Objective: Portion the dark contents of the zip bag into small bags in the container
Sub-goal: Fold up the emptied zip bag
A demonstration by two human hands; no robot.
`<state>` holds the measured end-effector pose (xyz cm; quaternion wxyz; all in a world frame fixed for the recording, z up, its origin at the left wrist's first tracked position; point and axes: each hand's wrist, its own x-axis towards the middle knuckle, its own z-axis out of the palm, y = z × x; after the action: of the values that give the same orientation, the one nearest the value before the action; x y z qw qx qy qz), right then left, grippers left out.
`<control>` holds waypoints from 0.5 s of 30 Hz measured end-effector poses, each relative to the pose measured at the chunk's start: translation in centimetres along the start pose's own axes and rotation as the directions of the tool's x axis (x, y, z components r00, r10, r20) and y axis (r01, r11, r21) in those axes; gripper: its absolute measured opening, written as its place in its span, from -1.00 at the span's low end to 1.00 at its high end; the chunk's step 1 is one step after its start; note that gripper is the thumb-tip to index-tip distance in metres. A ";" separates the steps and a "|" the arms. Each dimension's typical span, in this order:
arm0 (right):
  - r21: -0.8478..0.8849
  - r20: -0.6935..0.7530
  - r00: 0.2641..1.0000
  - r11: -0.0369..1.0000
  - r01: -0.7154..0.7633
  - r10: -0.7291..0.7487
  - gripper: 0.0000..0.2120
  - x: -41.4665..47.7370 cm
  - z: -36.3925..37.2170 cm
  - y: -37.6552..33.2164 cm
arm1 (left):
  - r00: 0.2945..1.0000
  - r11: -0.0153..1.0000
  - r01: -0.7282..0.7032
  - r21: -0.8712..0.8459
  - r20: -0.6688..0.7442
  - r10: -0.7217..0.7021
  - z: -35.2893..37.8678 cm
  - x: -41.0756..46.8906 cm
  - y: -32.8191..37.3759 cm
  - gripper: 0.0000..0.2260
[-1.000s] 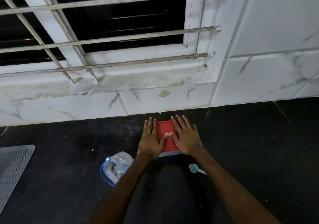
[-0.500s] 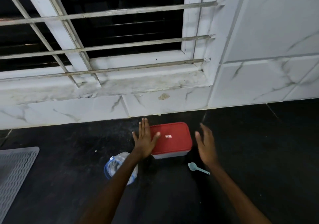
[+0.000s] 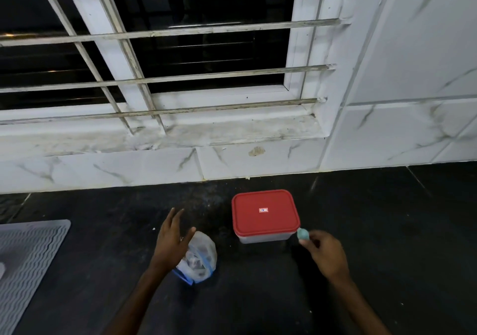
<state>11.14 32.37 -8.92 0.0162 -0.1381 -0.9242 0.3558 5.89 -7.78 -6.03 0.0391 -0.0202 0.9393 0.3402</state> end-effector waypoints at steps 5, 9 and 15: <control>0.014 -0.261 0.963 0.998 -0.061 0.063 -0.78 2.4 -2.6 -3.2 | 1.000 1.000 0.006 -0.030 0.001 -0.006 0.0 -0.4 -0.3 -0.41; -0.041 -0.364 0.931 0.998 -0.049 0.031 -0.72 4.1 -2.2 -6.9 | 0.999 0.999 -0.036 -0.010 -0.024 0.036 0.8 0.1 1.6 -0.42; -0.288 -0.257 0.966 0.956 -0.052 -0.025 -0.64 4.1 2.8 -9.2 | 0.998 0.997 -0.068 0.041 0.016 0.067 1.0 0.4 1.6 -0.48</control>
<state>4.57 25.15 -5.21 0.1130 -0.1903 -0.9557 0.1943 5.39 -5.92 -5.79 0.0349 0.0149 0.9460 0.3219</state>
